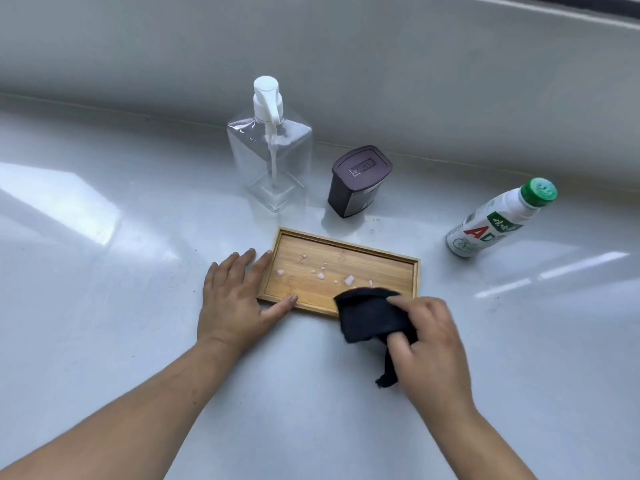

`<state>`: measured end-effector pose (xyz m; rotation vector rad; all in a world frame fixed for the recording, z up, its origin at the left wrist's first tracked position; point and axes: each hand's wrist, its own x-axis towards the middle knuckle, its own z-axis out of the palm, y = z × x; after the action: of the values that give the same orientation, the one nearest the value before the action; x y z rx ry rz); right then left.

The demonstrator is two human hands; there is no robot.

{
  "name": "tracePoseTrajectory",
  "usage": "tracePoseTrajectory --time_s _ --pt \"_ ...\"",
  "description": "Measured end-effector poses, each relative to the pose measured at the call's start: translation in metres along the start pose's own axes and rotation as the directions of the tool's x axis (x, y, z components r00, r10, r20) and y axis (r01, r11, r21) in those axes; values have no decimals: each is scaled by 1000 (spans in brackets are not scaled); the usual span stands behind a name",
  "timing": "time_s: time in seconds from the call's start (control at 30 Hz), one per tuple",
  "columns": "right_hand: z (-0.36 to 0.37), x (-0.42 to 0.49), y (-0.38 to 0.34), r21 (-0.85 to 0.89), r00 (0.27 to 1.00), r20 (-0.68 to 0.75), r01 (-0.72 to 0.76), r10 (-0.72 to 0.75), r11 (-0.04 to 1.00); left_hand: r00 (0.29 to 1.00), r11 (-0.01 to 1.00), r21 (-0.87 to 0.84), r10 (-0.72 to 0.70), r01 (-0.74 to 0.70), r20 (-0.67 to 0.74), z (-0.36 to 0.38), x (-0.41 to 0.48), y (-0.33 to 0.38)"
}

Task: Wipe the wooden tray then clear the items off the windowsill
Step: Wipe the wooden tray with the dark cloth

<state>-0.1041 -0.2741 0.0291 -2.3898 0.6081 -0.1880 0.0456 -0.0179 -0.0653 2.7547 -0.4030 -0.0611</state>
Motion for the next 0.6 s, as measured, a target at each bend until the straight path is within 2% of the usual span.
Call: tracePoseTrajectory --time_s 0.1,0.23,0.33,0.47,0.6 --pt "-2 44 3 -23 992 -89 -88 86 996 1000 1000 -23 1 -1 -5 2 0 -2" --pt "35 84 -11 -165 991 6 -131 134 978 1000 999 -30 12 -12 -7 3 1 -2" --pt "77 96 -47 -172 996 65 -47 59 984 1000 999 -26 21 -21 4 4 2 -2" --pt "128 86 -103 -188 969 188 196 -161 962 999 999 -24 43 -44 -18 2 3 0" --pt "100 87 -70 -242 934 300 271 -193 932 1000 1000 -8 28 -28 -10 2 2 2"
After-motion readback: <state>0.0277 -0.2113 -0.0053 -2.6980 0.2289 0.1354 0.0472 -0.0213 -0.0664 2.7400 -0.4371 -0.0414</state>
